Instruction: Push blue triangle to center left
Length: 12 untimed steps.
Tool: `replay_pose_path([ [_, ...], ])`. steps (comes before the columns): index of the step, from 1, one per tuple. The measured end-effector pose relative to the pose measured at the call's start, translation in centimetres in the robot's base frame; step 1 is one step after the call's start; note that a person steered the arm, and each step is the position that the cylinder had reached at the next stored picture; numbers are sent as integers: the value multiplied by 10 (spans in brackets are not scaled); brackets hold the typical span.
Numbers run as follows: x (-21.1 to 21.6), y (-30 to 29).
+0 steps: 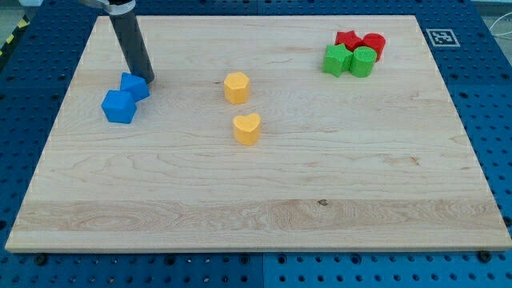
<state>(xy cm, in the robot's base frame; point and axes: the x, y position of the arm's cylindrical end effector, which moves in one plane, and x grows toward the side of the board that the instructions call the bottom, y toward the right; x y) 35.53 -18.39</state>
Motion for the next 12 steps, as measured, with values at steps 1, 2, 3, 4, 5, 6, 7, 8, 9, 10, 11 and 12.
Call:
replay_pose_path([
  [1, 0, 12],
  [2, 0, 25],
  [3, 3, 38],
  [4, 13, 67],
  [5, 24, 90],
  [6, 35, 88],
  [7, 38, 70],
  [8, 38, 44],
  [9, 38, 23],
  [10, 37, 20],
  [11, 25, 19],
  [12, 19, 16],
])
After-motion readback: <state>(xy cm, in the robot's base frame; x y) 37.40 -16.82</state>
